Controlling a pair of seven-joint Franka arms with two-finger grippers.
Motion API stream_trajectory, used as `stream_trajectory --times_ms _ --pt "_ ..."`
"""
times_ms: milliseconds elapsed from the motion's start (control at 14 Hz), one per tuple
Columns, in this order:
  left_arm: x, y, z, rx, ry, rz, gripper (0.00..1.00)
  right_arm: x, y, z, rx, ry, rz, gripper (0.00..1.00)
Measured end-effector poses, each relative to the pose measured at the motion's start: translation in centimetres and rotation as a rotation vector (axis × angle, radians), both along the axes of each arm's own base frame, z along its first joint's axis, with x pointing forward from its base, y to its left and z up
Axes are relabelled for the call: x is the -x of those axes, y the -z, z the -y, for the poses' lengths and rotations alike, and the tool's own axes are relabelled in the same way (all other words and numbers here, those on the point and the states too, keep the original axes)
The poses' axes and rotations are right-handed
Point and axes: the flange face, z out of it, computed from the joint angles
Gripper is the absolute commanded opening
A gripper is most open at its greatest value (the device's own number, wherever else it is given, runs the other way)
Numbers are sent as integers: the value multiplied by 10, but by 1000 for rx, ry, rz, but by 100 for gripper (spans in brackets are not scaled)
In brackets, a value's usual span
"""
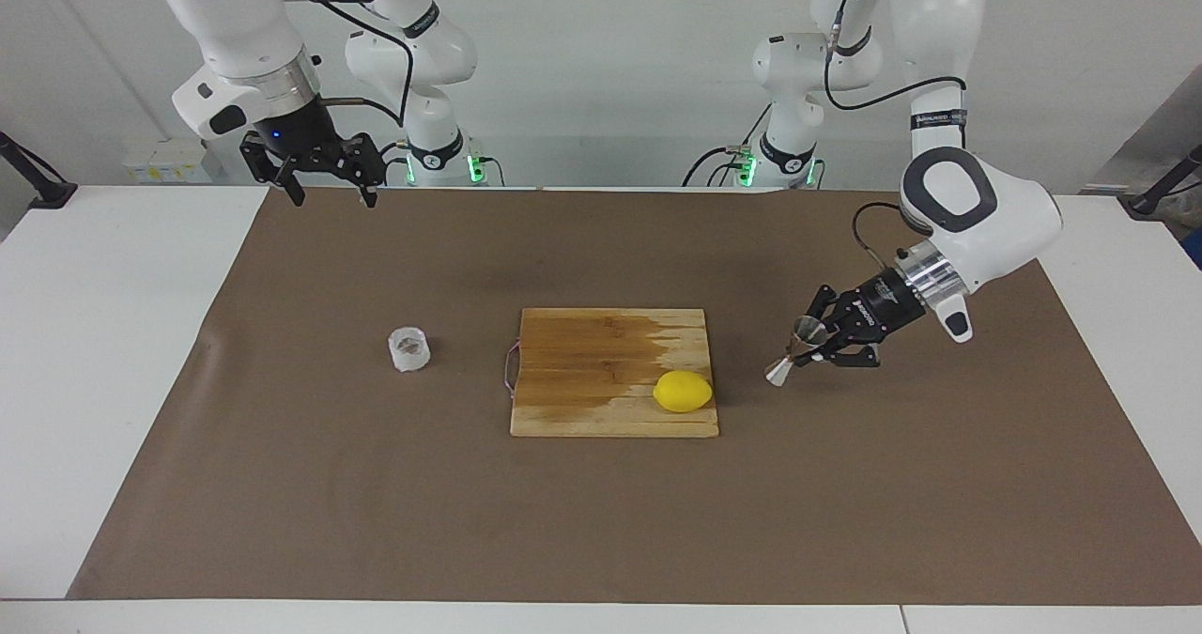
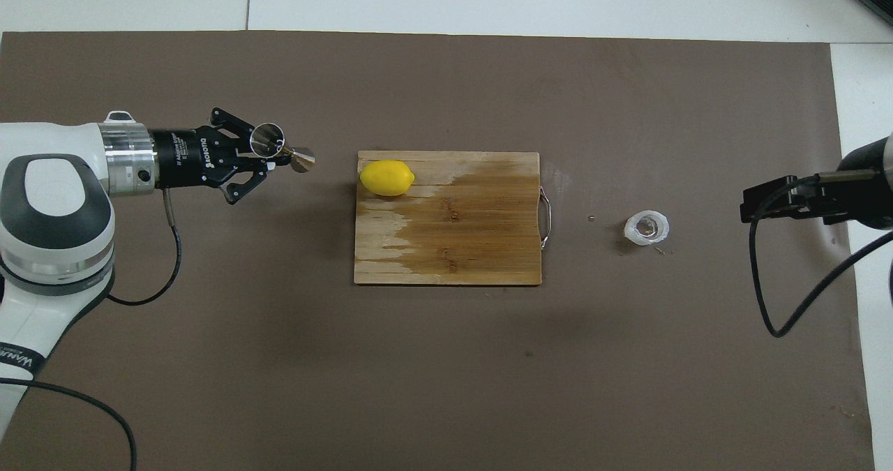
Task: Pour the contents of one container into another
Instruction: 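Carry the silver cup with the left gripper onto the wooden board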
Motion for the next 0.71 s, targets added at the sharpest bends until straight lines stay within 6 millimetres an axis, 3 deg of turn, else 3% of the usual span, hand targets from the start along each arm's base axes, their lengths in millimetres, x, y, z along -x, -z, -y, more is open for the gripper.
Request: stream_trajectory --times_ms 427,712 --pt "21 -4 106 14 24 -8 0 0 0 0 0 0 0 100" --pt "30 -7 151 40 -25 -30 0 0 0 0 0 0 0 100"
